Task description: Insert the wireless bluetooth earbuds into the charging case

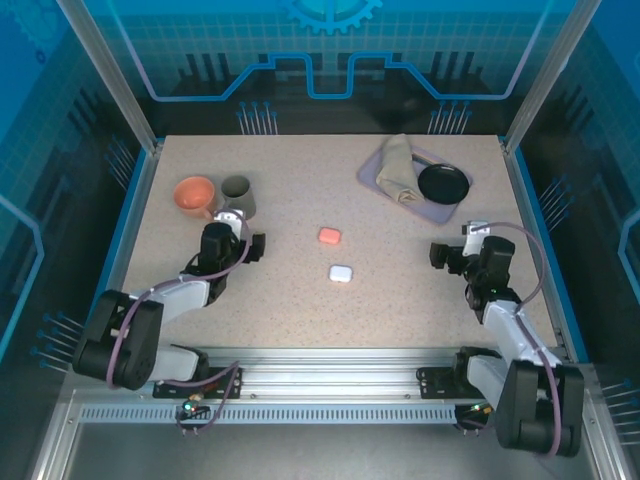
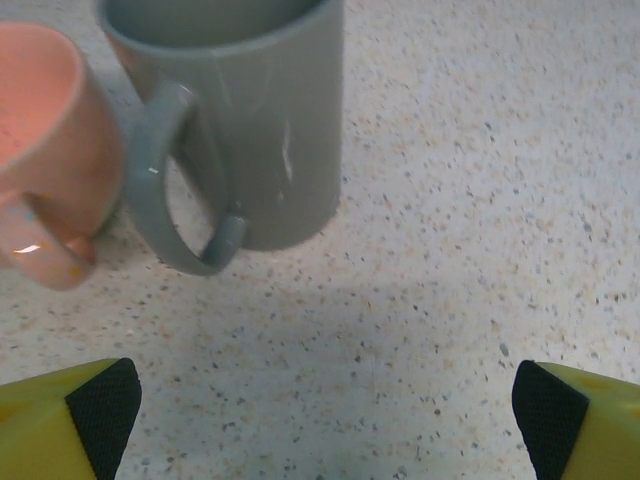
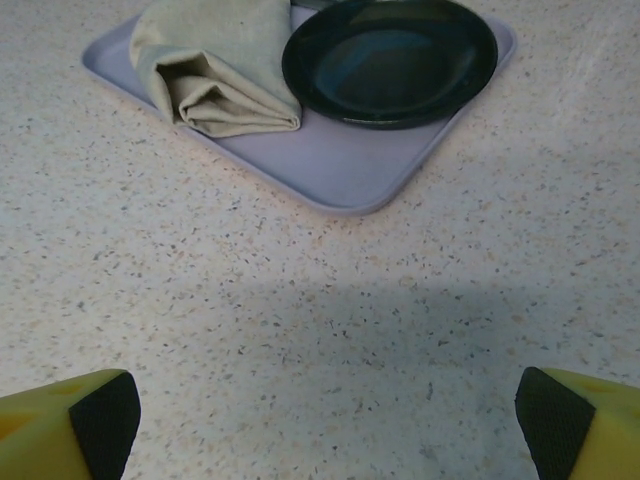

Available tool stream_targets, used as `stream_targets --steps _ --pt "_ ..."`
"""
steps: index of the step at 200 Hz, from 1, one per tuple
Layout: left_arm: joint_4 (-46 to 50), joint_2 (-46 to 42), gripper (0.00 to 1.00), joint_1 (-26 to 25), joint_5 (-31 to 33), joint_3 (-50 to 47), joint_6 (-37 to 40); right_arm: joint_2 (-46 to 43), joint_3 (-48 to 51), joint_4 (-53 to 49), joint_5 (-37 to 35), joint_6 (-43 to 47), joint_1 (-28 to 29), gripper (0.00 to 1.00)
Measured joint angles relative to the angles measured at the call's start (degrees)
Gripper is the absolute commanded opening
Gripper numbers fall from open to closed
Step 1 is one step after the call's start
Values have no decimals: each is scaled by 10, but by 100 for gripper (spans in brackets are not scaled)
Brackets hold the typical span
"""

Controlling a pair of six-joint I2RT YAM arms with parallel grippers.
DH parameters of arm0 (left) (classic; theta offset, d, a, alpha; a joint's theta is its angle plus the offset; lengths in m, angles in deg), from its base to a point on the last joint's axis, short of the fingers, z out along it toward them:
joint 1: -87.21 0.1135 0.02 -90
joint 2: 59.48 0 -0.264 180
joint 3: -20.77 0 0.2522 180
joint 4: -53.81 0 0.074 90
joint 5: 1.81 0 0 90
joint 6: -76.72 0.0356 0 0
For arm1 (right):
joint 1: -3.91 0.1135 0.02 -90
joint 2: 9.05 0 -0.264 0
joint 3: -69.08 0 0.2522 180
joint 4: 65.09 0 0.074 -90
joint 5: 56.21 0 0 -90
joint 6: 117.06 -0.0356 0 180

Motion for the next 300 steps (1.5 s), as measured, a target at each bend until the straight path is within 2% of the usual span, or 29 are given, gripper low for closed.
stream_targets --steps 25,58,86,99,112,186,239,300 --pt "-61 16 99 11 -40 -12 30 54 12 75 1 -1 0 100" --pt "-111 17 99 52 -94 -23 30 101 12 180 3 0 4 100" --pt "-167 22 99 81 -134 -53 24 118 12 210 2 10 22 100" --pt "-210 52 99 91 -144 -62 22 118 12 220 2 17 33 100" --pt "-210 76 99 96 -152 -61 17 117 12 230 1 24 40 100" --pt "-187 85 99 106 -131 -18 -22 128 12 264 -28 25 75 100" --pt "-181 85 99 106 -126 -18 -22 263 -3 334 -76 47 155 100" --pt "-179 85 99 106 -126 -18 -24 275 -57 313 -78 38 129 100"
